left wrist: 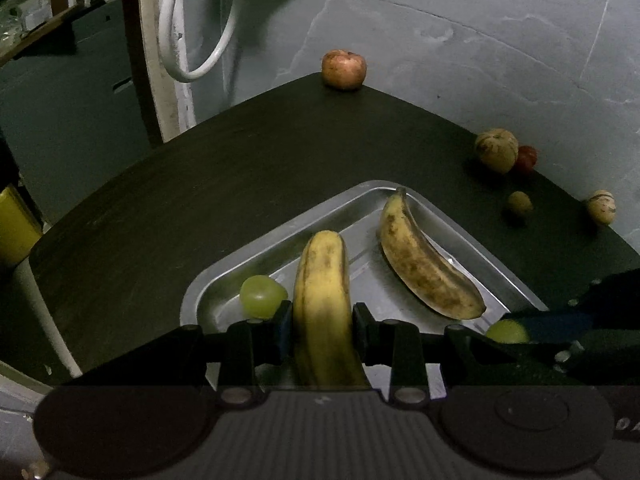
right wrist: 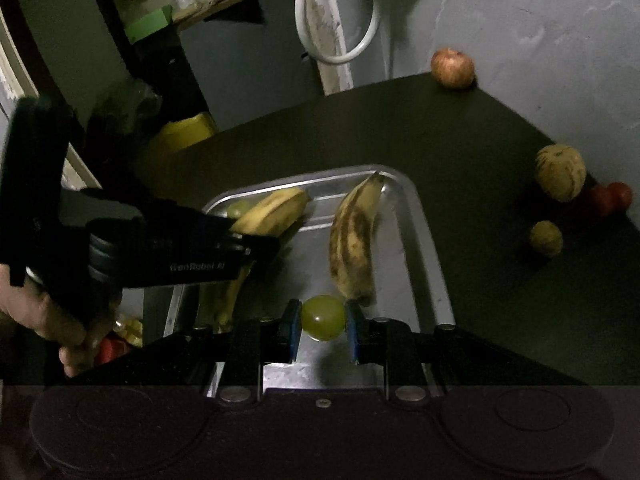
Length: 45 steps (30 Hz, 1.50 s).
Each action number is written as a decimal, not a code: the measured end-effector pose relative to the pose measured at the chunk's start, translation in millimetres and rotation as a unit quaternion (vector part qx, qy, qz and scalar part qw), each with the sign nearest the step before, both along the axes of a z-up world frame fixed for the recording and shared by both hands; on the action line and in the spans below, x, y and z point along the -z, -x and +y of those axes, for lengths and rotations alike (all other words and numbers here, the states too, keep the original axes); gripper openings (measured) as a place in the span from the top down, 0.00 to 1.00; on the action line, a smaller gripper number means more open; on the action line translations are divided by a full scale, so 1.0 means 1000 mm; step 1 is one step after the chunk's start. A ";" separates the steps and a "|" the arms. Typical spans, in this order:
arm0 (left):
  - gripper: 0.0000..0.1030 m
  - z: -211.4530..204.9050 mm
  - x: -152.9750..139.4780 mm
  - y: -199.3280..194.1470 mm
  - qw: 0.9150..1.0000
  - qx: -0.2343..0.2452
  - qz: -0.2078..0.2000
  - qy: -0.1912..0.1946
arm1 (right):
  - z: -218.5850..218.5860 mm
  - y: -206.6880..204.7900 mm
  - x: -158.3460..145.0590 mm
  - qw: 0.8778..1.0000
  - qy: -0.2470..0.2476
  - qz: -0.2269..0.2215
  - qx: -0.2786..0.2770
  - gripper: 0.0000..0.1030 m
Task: Organize fruits
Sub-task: 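Carry the yellow banana in the left tool over the tray while the right tool carries the grape, then open the right tool to drop the grape in the tray while the left tool releases the banana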
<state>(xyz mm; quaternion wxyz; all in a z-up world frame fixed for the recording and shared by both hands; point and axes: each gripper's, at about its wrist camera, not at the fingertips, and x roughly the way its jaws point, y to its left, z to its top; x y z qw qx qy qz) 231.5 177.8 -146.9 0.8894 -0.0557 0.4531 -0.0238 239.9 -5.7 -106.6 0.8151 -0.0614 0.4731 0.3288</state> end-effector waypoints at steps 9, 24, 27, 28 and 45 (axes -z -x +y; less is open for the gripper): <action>0.66 0.005 0.000 0.002 1.000 -0.003 -0.001 0.011 | 0.004 0.000 0.014 1.000 0.012 0.001 -0.003 0.76; 0.66 0.007 -0.001 0.001 1.000 -0.010 -0.003 0.020 | 0.005 -0.001 0.020 1.000 0.015 0.006 -0.005 0.70; 0.64 0.008 -0.002 0.001 1.000 -0.013 -0.003 0.025 | 0.004 0.000 0.019 1.000 0.015 0.006 -0.005 0.68; 0.63 0.008 -0.002 0.001 1.000 -0.014 -0.003 0.028 | 0.003 0.000 0.018 1.000 0.015 0.005 -0.004 0.68; 0.19 -0.010 -0.053 0.023 0.996 -0.043 -0.062 0.036 | -0.048 0.028 -0.044 0.998 -0.017 -0.042 0.033 0.22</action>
